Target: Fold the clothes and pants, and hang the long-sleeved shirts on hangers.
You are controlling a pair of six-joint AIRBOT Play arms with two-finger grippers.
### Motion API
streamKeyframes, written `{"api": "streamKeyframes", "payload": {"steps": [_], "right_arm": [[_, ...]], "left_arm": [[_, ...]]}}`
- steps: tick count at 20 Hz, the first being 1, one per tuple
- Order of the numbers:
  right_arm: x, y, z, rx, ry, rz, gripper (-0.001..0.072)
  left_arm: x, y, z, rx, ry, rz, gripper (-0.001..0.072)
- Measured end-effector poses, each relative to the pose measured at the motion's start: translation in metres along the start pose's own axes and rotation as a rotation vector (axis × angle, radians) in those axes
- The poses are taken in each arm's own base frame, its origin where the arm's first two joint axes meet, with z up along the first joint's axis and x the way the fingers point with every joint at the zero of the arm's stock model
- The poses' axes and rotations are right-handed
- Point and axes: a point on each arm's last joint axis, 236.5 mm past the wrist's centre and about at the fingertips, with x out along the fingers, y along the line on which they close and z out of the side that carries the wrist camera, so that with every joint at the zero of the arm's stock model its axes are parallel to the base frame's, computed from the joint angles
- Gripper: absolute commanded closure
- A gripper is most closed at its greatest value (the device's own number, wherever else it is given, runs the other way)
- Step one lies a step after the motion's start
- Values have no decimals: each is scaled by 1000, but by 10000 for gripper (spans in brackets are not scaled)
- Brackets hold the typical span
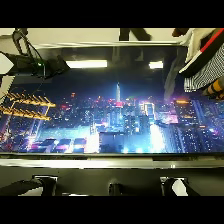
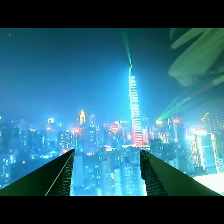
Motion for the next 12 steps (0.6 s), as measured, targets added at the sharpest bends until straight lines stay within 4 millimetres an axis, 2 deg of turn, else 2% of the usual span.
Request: {"api": "streamKeyframes", "payload": {"steps": [4,6,7,8,9,10,11,12], "right_arm": [[-38,-15,48,92,-177,109,217],[-64,-8,80,151,-308,231,232],[-78,1,95,188,-365,314,235],[-91,16,106,229,-406,408,251],[-103,37,112,269,-420,523,307],[-113,59,113,291,-412,625,333],[-120,88,107,298,-370,740,366],[-127,119,95,286,-313,852,437]], "left_arm": [[-5,-2,2,3,-10,-3,249],[-12,-3,5,9,-26,-2,250],[-17,-3,7,13,-37,0,249],[-22,-4,9,18,-51,1,249],[-27,-4,12,23,-64,3,249],[-32,-5,13,27,-75,5,250],[-38,-6,15,31,-88,5,250],[-43,-6,17,37,-100,8,252]]}}
